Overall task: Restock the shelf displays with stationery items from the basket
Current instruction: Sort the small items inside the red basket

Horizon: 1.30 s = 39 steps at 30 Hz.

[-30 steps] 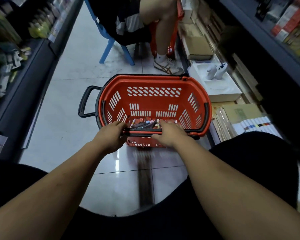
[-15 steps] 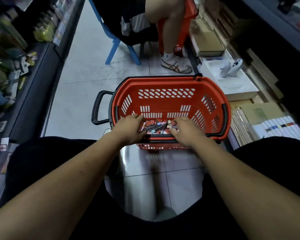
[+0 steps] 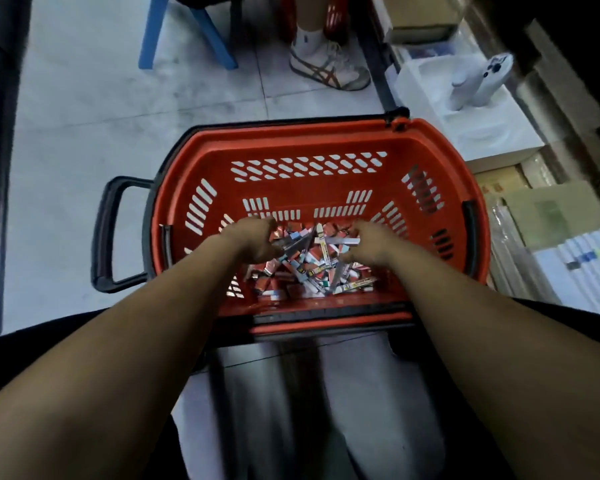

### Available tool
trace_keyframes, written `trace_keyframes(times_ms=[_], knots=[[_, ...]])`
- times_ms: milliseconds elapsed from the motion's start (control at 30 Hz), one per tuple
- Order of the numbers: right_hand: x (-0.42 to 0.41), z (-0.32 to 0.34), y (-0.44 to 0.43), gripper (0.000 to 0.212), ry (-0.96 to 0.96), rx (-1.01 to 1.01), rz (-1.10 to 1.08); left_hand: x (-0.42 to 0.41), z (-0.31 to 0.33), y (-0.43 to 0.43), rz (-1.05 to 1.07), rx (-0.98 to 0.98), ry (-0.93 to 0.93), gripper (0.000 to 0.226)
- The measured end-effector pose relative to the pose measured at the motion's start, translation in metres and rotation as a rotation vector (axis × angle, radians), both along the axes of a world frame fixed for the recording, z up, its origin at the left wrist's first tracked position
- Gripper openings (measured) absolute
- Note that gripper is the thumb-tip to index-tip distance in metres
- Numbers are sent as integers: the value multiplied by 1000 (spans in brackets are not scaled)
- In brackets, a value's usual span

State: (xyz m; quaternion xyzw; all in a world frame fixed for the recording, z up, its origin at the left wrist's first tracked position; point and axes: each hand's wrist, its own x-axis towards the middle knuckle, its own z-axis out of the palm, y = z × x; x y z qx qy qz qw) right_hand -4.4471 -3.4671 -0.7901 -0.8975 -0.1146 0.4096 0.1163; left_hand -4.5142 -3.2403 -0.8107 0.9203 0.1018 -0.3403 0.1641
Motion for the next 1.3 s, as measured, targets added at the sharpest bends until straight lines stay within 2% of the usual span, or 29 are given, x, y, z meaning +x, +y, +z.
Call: trace_keyframes(times_ms=[133, 233, 267, 400, 533, 600, 700, 800, 933, 967, 1067, 1133, 1233, 1300], knots=[[28, -53, 5, 63, 10, -94, 67, 14, -62, 2, 57, -21, 109, 99], [36, -95, 12, 82, -22, -135, 141, 19, -102, -1, 0, -10, 109, 107], [37, -106, 14, 85, -39, -136, 164, 19, -111, -4, -13, -15, 106, 107], [33, -139, 18, 75, -253, -152, 278, 12, -132, -15, -42, -26, 38, 96], [20, -152, 13, 79, -231, -146, 330, 4, -144, -15, -60, 11, -23, 90], [17, -154, 11, 80, -233, -149, 346, 5, -143, -18, -56, -37, -41, 90], [16, -154, 9, 70, -255, -180, 348, 8, -144, -27, -47, -95, -74, 95], [15, -158, 4, 55, -297, -250, 365, 8, -152, -33, 55, -144, -65, 96], [12, -161, -6, 49, -292, -282, 368, 5, -161, -34, 74, -145, -56, 104], [10, -159, -7, 46, -273, -268, 347, 5, -163, -34, 69, -138, -67, 103], [6, -155, -14, 42, -139, -30, 117, 2, -167, -34, 68, -137, -108, 98], [5, -151, -20, 46, -160, 61, -74, 2, -169, -34, 73, -149, -99, 103], [5, -152, -30, 49, -303, 6, -305, 4, -170, -33, 47, -159, -53, 121], [6, -151, -37, 63, -298, -51, -364, 6, -172, -35, 45, -198, 2, 124]])
